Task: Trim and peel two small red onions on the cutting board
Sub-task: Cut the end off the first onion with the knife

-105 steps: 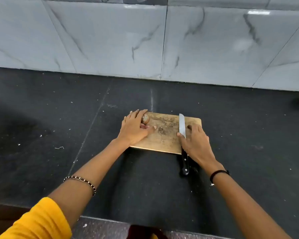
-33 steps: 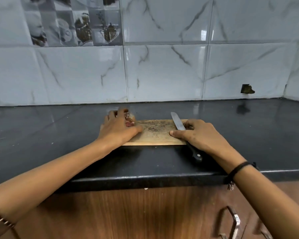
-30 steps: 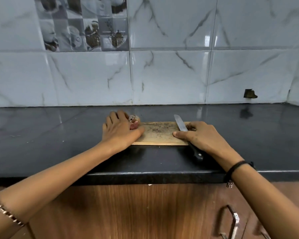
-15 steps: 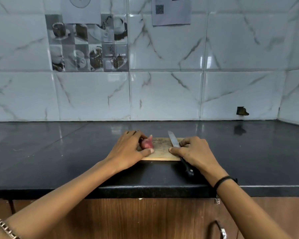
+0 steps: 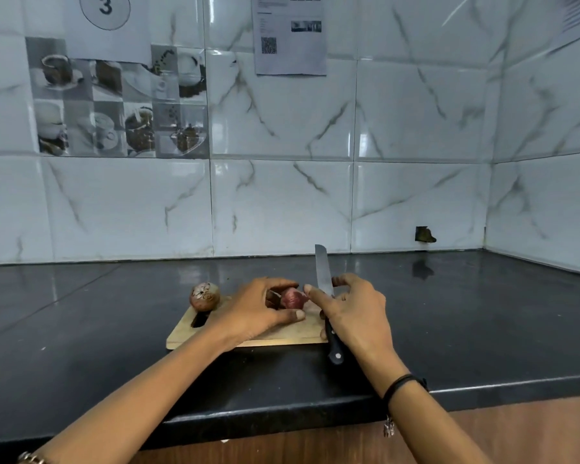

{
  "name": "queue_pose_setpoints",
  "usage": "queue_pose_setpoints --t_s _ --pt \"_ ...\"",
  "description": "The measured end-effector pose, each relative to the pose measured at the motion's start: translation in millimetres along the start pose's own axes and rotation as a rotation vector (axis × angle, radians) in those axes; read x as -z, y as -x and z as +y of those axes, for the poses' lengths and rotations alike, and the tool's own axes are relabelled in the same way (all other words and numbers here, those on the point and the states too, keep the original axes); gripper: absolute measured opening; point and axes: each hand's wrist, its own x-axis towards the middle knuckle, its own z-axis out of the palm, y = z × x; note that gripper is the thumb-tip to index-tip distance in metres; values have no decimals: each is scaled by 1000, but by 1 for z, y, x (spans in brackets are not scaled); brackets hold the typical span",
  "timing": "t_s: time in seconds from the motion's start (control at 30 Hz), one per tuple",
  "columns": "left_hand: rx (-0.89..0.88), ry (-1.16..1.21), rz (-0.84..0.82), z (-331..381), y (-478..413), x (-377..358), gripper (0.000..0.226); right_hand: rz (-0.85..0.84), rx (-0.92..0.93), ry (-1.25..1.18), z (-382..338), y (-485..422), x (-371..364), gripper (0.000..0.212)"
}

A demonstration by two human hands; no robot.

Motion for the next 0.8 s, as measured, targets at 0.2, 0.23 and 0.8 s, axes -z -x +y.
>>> queue_pose_setpoints --t_s 0.2,0.23,0.8 --pt "28 35 6 -1 1 3 49 -70 -67 -141 -8 9 10 33" --pt "33 37 8 -2 2 4 48 -101 -73 -174 -9 10 9 34" --pt "-29 11 90 -12 -3 6 47 -266 11 -116 -8 12 4 26"
